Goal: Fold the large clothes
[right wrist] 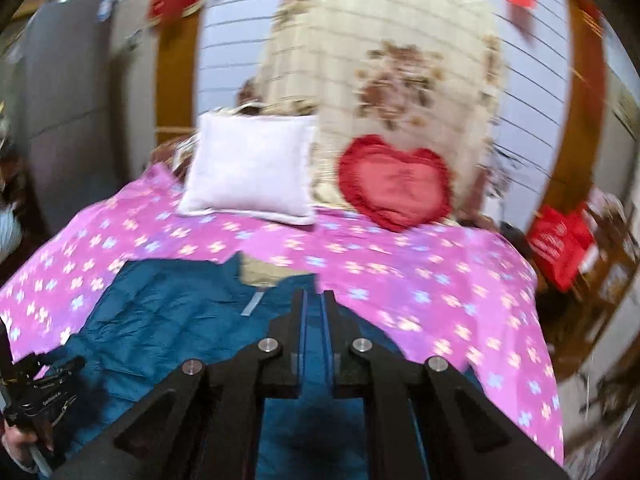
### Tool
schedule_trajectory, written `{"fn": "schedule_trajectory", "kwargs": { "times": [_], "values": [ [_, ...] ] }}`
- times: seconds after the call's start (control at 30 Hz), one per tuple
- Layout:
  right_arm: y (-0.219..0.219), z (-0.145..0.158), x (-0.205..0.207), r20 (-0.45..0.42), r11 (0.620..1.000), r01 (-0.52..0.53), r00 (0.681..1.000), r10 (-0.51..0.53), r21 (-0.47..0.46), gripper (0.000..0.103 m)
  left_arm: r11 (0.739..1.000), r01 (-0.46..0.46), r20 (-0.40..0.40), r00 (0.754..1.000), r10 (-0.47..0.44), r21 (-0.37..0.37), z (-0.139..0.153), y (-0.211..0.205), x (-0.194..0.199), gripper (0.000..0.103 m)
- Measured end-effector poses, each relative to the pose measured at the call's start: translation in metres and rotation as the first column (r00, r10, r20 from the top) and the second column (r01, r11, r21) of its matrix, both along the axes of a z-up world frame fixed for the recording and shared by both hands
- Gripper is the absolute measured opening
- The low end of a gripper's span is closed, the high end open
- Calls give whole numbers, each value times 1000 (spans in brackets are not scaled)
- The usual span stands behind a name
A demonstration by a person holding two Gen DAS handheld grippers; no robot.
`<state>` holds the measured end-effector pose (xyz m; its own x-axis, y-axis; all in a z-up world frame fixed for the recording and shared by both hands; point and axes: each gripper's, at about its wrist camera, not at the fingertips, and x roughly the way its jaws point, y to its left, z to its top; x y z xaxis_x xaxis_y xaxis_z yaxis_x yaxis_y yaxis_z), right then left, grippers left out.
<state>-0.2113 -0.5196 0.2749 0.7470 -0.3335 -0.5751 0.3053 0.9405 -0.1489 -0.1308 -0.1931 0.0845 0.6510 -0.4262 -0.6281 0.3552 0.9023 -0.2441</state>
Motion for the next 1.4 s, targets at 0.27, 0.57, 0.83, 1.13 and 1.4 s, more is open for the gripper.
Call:
{"fn": "schedule_trajectory", "kwargs": {
  "times": [0.27,0.57,0.83,1.13,1.4],
  "values": [
    [-30,-60,-18,-110,988,134,986,-126,73,86,998,1,-62,998,-5,-59,-2,11,7,32],
    [-149,-140,-130,-197,859,464,883,-427,216,86,999,16,-90,996,-20,-47,-9,5,4,32],
    [-171,-150,-145,-140,824,475,879,-455,309,14,998,0,-71,997,-4,-55,-5,10,4,32],
    [-84,-48,-74,49,915,127,986,-158,384,14,996,-38,-48,998,34,-81,4,25,7,32],
    [25,-63,54,16,895,-131,990,137,427,14,985,-110,-81,992,100,-133,1,47,26,33]
  ]
}}
